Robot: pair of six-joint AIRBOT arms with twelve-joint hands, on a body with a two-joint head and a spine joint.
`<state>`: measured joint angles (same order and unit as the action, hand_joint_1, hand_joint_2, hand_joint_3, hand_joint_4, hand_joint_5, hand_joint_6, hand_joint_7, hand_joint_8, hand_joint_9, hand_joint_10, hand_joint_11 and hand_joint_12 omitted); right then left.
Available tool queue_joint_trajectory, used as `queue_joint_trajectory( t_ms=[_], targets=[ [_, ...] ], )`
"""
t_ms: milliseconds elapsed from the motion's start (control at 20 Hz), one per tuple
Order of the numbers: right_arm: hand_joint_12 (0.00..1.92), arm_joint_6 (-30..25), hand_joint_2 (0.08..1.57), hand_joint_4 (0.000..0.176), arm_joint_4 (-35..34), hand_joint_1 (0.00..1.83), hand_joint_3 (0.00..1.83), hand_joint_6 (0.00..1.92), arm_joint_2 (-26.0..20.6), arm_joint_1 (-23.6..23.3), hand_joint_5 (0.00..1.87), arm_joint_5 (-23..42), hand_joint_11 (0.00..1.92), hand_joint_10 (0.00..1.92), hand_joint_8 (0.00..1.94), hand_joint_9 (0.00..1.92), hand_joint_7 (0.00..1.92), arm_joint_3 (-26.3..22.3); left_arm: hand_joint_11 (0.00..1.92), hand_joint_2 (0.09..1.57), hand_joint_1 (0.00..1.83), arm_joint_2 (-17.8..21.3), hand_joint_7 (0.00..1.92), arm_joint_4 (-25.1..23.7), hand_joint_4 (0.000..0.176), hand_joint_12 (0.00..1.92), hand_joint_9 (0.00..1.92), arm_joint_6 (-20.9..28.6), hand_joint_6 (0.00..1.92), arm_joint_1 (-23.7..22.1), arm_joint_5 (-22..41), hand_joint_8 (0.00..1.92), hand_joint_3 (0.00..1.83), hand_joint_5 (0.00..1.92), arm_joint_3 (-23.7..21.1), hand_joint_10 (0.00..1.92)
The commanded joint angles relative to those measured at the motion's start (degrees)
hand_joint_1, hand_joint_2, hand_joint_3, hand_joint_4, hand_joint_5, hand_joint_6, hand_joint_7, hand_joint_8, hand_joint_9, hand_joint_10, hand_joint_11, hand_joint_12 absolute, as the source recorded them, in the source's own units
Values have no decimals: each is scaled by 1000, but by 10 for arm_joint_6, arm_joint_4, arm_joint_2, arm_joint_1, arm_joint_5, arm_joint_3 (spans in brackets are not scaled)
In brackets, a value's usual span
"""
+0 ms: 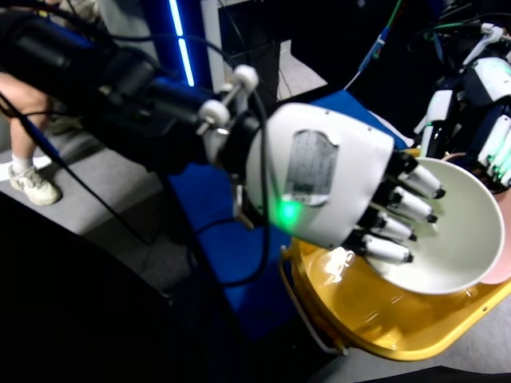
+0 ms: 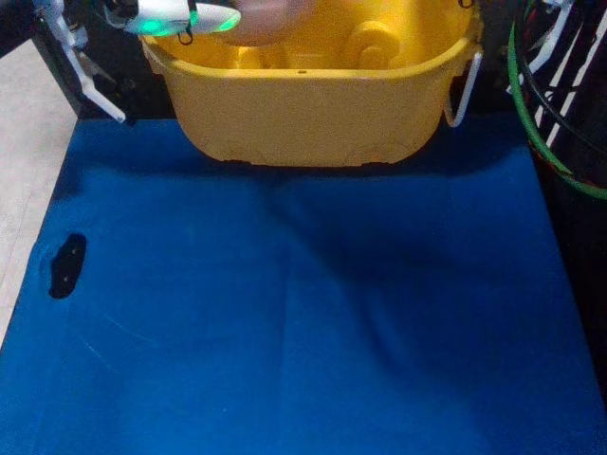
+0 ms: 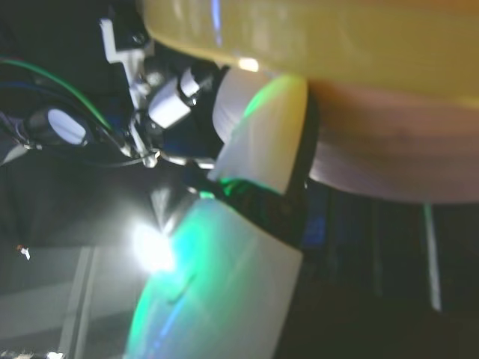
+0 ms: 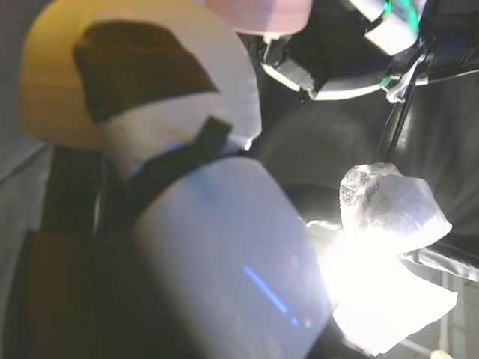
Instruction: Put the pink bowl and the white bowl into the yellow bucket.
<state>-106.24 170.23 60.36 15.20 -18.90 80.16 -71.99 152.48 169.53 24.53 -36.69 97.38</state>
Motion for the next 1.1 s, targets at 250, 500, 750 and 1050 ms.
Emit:
queue_joint_trajectory(
  t_ms=[250, 500, 750, 1050],
  targets=[
    [345, -4, 1043, 0, 5, 753, 0, 154, 3, -6, 516, -68, 0, 0, 0, 115, 303, -5, 0, 1175, 864, -1, 340, 55, 50, 1140, 41, 11, 19, 4, -77, 0, 2, 381, 3, 564],
    [330, -4, 1035, 0, 5, 660, 0, 60, -1, 0, 451, -71, 0, 1, 0, 87, 247, -13, 0, 1198, 862, 2, 366, 80, 2, 1115, 117, 11, 19, 18, -94, 1, 1, 463, 2, 424],
    [0, -231, 1083, 38, 23, 703, 10, 0, -68, 26, 226, -221, 0, 0, 5, 16, 130, -56, 0, 1204, 904, 39, 328, 159, 0, 1471, 169, 12, 0, 42, -181, 4, 3, 388, -27, 479],
    [782, -558, 1107, 44, 23, 8, 0, 15, -129, 109, 219, -550, 0, 12, 2, 222, 251, -66, 58, 1221, 828, 113, 438, 201, 4, 1521, 432, 33, 2, 84, -404, 1, 4, 295, -68, 276]
  ],
)
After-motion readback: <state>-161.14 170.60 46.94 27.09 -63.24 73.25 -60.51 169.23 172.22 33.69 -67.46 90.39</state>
